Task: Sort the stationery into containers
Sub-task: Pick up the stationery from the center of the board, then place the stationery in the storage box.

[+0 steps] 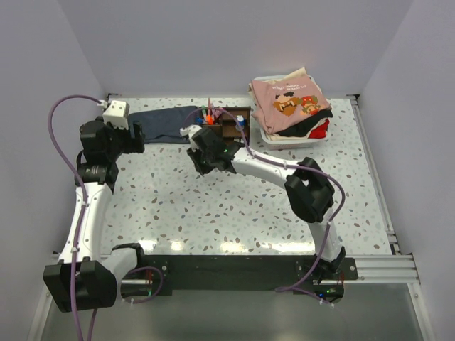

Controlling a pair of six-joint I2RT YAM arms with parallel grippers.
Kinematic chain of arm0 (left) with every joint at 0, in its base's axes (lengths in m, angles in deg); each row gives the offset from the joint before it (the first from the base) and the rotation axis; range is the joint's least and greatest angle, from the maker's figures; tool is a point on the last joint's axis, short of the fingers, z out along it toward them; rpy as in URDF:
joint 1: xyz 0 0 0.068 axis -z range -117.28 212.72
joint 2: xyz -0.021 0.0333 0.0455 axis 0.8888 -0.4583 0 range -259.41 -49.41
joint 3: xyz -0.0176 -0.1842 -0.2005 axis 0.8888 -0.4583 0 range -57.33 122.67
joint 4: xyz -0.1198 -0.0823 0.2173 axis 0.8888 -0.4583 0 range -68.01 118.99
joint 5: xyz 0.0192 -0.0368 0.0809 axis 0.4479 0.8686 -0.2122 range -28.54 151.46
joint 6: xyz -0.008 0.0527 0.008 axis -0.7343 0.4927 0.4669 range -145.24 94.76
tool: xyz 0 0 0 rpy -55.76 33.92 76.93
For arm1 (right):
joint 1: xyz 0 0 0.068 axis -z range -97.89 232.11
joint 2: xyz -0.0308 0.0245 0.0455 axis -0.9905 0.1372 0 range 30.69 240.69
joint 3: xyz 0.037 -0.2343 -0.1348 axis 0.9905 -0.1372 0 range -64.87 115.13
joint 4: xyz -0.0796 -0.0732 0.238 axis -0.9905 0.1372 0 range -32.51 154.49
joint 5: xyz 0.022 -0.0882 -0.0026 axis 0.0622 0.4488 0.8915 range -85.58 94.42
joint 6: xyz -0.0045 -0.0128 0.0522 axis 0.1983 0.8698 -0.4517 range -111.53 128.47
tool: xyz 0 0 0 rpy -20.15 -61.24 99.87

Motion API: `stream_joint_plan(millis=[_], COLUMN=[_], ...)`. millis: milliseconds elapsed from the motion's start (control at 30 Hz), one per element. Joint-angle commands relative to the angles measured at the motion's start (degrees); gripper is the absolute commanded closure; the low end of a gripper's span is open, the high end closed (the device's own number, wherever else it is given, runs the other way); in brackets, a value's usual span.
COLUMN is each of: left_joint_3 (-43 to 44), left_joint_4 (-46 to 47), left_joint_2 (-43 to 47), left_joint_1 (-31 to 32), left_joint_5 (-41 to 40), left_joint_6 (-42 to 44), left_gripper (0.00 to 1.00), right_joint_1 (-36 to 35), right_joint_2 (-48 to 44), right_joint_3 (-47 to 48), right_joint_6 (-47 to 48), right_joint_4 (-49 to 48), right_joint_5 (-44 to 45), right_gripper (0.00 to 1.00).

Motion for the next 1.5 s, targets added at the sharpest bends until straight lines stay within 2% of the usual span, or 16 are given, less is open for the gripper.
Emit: stream_joint_plan(millis=[0,567,1100,1467], left_joint_3=[3.0,3.9,3.5,3.2], left_joint_4=[2.2,2.3,1.9,2.0], left_joint_2=[-0.2,-1.9,-2.5,-2.6], left_joint_1=[-0.1,-0.7,-1.4,-2.1], left_joint_5=[0.6,1.6,2.6,3.8], left_joint_6=[-0.7,-1.1,-1.8,-2.3], left_gripper=[0.21,0.21,0.21,0.21], right_joint_1=[2.8,10.6,11.7,11.9], right_joint_2=[-3.8,-0.7,5.9,7.3], right_joint_3=[1.1,3.2,8.6,8.7], right_joint_6=[-11.0,-13.6,-12.6,-13.6], right_joint_4=[-0.8,0.2,-2.2,-2.6], right_joint_5=[16.0,19.1,22.4,23.7], right_gripper=[1.0,1.0,1.0,1.0])
